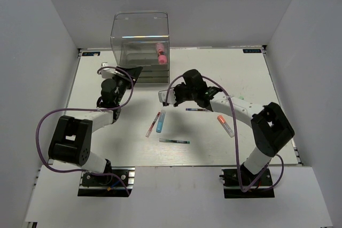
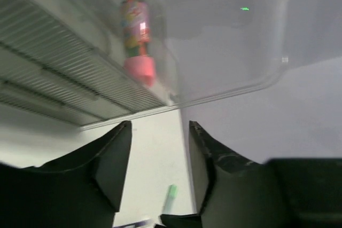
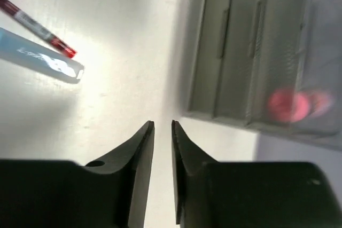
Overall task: Sort the stationery into containers
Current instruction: Open the drawer
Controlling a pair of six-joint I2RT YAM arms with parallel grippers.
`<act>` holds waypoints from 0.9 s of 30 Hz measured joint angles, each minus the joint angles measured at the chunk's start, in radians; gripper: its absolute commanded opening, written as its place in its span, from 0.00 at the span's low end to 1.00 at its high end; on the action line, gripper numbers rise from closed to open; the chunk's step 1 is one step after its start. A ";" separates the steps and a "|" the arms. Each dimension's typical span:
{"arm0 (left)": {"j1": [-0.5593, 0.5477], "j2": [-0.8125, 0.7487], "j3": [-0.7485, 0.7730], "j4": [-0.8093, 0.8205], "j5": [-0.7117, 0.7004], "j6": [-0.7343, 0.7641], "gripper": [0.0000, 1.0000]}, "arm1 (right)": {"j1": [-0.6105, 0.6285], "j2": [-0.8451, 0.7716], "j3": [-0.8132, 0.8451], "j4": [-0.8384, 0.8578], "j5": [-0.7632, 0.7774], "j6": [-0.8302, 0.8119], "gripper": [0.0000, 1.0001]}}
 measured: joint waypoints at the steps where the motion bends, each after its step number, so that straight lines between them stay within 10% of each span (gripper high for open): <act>1: 0.000 0.001 0.000 -0.027 -0.007 0.000 0.61 | -0.005 0.000 -0.003 -0.010 0.000 0.071 0.33; 6: 0.001 0.048 0.000 -0.106 -0.022 0.010 0.63 | -0.041 -0.043 -0.087 0.007 0.010 0.371 0.63; 12: 0.001 0.183 0.054 -0.161 -0.030 0.018 0.45 | -0.087 -0.108 -0.158 0.015 0.019 0.592 0.49; 27: 0.001 0.345 0.148 -0.066 -0.059 0.021 0.45 | -0.202 -0.124 -0.186 0.052 -0.006 0.739 0.38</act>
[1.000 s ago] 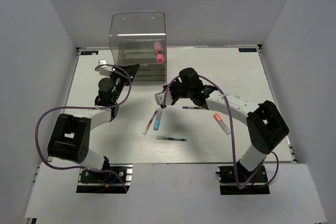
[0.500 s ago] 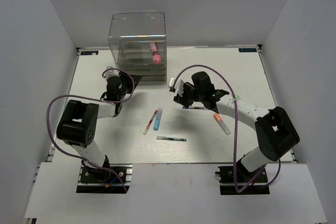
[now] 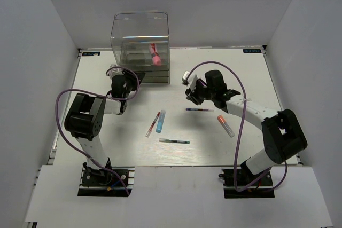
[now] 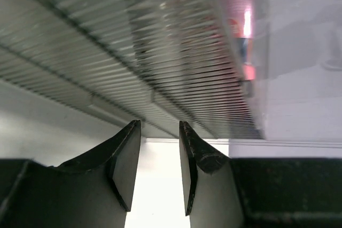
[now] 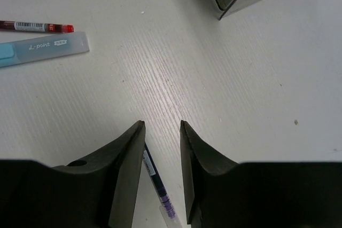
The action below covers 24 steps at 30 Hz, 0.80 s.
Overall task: Sort the stationery into containers
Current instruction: Open the drawer
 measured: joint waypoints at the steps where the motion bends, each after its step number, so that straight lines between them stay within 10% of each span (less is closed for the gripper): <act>1: 0.000 0.000 0.000 0.014 0.000 0.000 0.45 | -0.003 0.000 -0.002 0.000 -0.002 0.000 0.38; 16: 0.000 0.080 0.051 0.093 -0.003 -0.008 0.37 | -0.040 -0.005 -0.017 0.000 -0.022 -0.002 0.38; 24: -0.001 0.134 0.059 0.197 0.001 -0.054 0.01 | -0.054 -0.007 -0.017 0.000 -0.033 -0.006 0.38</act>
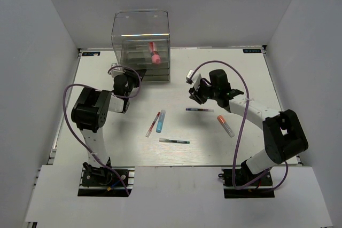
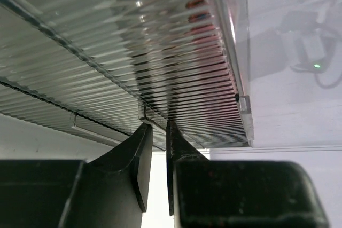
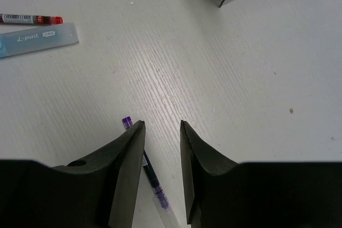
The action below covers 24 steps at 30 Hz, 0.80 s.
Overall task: Sort the stationery into containers
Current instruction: Open the drawer
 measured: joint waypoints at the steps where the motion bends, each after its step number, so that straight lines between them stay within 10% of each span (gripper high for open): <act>1: 0.000 0.009 0.000 0.016 0.002 -0.006 0.00 | -0.002 0.000 0.000 0.000 -0.002 0.000 0.38; 16: 0.000 -0.137 -0.248 0.108 0.045 -0.025 0.00 | -0.007 -0.006 -0.025 -0.036 -0.053 -0.026 0.69; 24: 0.001 -0.180 -0.238 -0.008 0.074 0.023 0.55 | -0.010 0.049 0.013 -0.125 -0.071 -0.052 0.74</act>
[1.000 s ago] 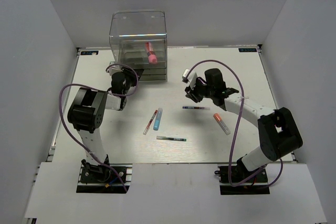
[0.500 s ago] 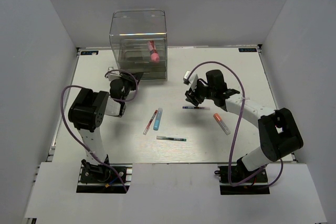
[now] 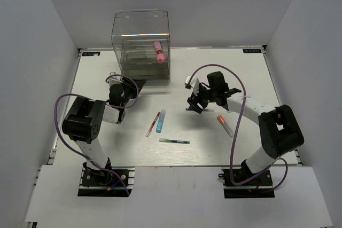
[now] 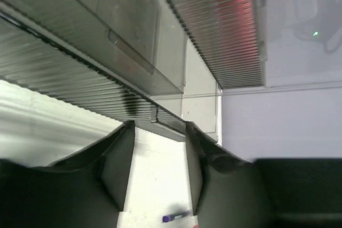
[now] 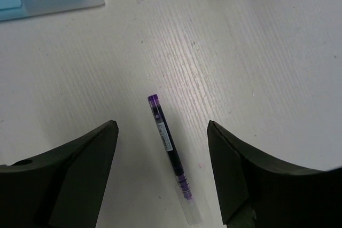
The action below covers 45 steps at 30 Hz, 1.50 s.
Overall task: Sort the stationery into containers
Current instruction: Grab a piece of stationery with the right arm, then place the stationery into the container
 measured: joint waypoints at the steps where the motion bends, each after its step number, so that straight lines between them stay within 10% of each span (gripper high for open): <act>1: 0.000 0.000 0.007 -0.021 0.005 0.007 0.61 | 0.000 0.011 0.008 -0.013 0.000 -0.007 0.74; 16: 0.000 -0.300 -0.004 -0.386 0.014 0.179 0.77 | 0.000 0.208 0.130 -0.232 -0.002 -0.259 0.63; 28: 0.000 -0.590 -0.017 -0.917 -0.030 0.405 0.92 | 0.001 0.250 0.174 -0.366 -0.003 -0.465 0.06; 45: 0.000 -0.732 0.005 -1.369 -0.113 0.435 1.00 | 0.188 0.304 0.644 -0.324 -0.043 -0.492 0.03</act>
